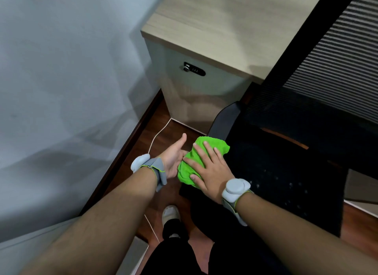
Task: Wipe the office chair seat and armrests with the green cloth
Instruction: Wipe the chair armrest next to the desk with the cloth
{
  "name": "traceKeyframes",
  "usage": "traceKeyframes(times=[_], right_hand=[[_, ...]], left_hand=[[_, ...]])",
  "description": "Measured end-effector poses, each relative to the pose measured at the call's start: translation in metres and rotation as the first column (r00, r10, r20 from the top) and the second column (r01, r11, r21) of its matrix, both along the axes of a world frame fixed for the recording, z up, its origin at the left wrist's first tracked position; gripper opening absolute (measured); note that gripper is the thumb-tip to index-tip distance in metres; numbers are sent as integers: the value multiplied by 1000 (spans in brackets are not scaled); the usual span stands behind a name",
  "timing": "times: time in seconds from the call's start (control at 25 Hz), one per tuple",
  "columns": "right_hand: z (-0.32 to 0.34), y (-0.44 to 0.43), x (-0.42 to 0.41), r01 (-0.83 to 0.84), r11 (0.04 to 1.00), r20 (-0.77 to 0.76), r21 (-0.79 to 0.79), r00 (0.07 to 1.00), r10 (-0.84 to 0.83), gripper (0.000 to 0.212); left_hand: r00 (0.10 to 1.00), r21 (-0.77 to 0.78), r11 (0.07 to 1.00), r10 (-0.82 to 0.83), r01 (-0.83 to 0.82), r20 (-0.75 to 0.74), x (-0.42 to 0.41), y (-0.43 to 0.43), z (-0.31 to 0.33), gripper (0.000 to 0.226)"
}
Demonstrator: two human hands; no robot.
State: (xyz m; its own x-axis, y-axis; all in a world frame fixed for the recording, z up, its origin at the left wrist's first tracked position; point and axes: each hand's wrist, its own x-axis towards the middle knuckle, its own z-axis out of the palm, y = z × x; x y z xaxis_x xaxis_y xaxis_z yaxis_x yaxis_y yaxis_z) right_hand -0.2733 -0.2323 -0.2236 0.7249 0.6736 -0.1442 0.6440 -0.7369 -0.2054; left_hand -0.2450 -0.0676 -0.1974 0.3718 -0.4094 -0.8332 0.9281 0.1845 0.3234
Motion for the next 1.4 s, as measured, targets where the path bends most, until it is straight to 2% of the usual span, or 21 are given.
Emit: traceKeyframes(times=[0.16, 0.36, 0.6, 1.0, 1.28, 1.4], right_hand=[[-5, -14, 30, -42, 999, -38, 5, 998, 43, 52], [-11, -23, 96, 202, 979, -65, 8, 977, -201, 53], [-12, -23, 134, 333, 943, -73, 3, 941, -331, 55], [-15, -20, 121, 314, 949, -22, 33, 949, -313, 45], [-6, -4, 42, 218, 974, -41, 64, 976, -215, 47], [-1, 0, 17, 164, 986, -57, 42, 985, -161, 54]], left_hand=[[1000, 18, 999, -28, 28, 10, 10, -6, 5, 86], [995, 68, 994, -91, 87, 44, 25, -17, 6, 88], [997, 3, 998, -64, 64, 52, 33, -21, 2, 88], [997, -27, 1000, 5, -3, 74, 26, -27, 4, 87], [997, -34, 999, 16, -14, 72, 6, -19, 7, 87], [1000, 0, 1000, -4, 4, 21, -9, -11, 6, 87]])
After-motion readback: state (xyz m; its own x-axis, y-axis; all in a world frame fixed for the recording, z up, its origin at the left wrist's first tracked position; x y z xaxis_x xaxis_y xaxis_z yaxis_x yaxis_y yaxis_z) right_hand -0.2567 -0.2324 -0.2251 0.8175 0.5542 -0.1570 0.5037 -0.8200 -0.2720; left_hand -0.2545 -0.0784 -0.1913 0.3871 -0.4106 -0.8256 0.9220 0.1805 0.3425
